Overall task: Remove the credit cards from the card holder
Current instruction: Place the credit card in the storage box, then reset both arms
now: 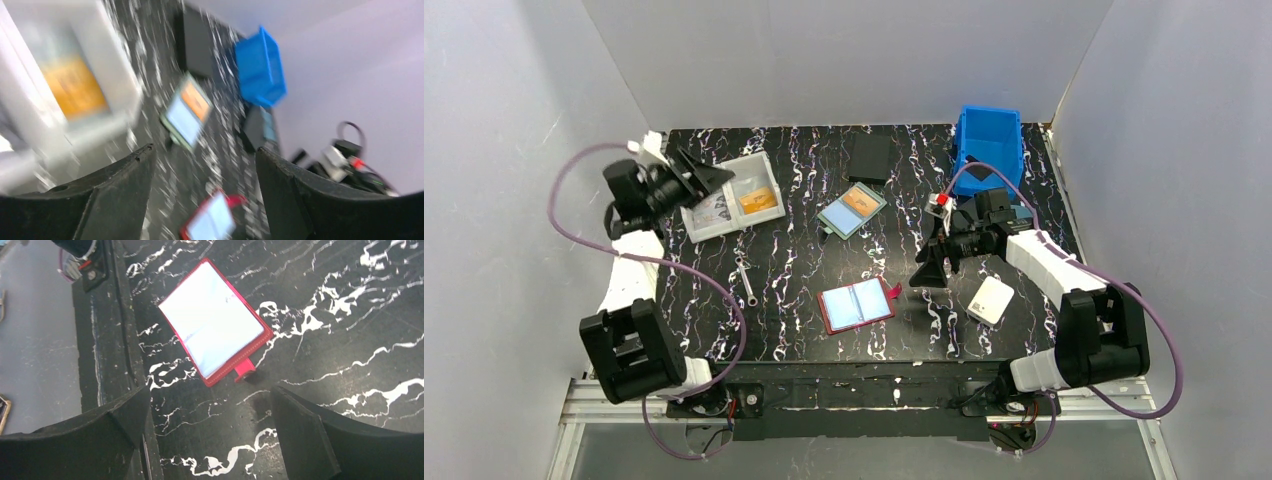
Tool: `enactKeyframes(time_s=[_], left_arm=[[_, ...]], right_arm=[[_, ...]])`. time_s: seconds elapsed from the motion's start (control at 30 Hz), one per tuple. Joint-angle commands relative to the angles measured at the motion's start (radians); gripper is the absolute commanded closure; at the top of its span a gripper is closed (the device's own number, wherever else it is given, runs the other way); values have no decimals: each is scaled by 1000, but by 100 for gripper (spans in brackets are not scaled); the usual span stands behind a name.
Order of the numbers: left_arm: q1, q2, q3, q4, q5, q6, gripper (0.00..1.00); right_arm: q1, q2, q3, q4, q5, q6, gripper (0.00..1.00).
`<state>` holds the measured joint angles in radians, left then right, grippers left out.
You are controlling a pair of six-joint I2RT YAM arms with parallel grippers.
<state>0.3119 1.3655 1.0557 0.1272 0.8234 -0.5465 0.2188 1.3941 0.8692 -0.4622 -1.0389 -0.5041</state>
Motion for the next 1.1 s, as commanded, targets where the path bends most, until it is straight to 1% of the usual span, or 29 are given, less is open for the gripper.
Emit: enactKeyframes(time_s=[0.0, 0.1, 0.17, 0.2, 0.23, 0.27, 0.3, 0.33, 0.37, 0.47, 0.5, 0.57, 0.63, 0.7, 0.73, 0.77, 0.8, 0.83, 0.9, 1.07], left_arm=[[-20, -16, -255, 57, 295, -408, 29], [-50, -214, -441, 59, 275, -386, 29], [-81, -378, -528, 18, 238, -368, 30], [-110, -446, -552, -61, 192, -320, 29], [-156, -515, -553, -180, 110, -262, 29], [-222, -574, -547, -280, -2, -212, 29], [-281, -620, -553, -335, -72, -198, 29], [-356, -659, -565, -360, -127, -210, 29], [-404, -685, -585, -368, -161, -235, 31], [-519, -728, -642, -343, -248, -332, 36], [-562, -734, -663, -312, -278, -363, 39], [-647, -720, -715, -213, -331, -424, 45], [-724, -661, -743, -122, -373, -461, 51], [-797, -570, -728, -81, -415, -469, 55], [-838, -521, -707, -78, -447, -460, 56], [-877, -472, -685, -75, -477, -450, 57], [-909, -416, -661, -69, -498, -439, 59], [-946, -369, -637, -62, -513, -433, 60], [-980, -285, -582, -58, -540, -413, 63], [-1020, -100, -524, -11, -563, -405, 73]], right_arm=[[30, 47, 14, -12, 106, -15, 2], [80, 84, 17, -4, 183, -8, 0], [131, 96, 18, 5, 234, -12, 0], [159, 98, 18, 14, 265, -10, 0], [190, 100, 20, 21, 287, -9, 0], [206, 96, 23, 30, 300, -8, 0], [217, 92, 25, 36, 301, -4, 2], [224, 86, 27, 37, 285, -1, 7], [228, 78, 29, 37, 260, 0, 12], [231, 41, 10, 78, 206, 45, 21], [233, 32, -3, 105, 187, 74, 27], [243, 32, -30, 165, 152, 141, 43], [271, 61, -33, 191, 136, 181, 58], [311, 109, -17, 190, 151, 211, 68], [325, 132, -9, 198, 176, 241, 71], [335, 156, -6, 220, 218, 278, 77], [339, 175, -4, 238, 256, 312, 80], [342, 193, -3, 254, 290, 340, 81], [350, 217, -6, 286, 351, 389, 82], [380, 244, -10, 308, 495, 422, 81]])
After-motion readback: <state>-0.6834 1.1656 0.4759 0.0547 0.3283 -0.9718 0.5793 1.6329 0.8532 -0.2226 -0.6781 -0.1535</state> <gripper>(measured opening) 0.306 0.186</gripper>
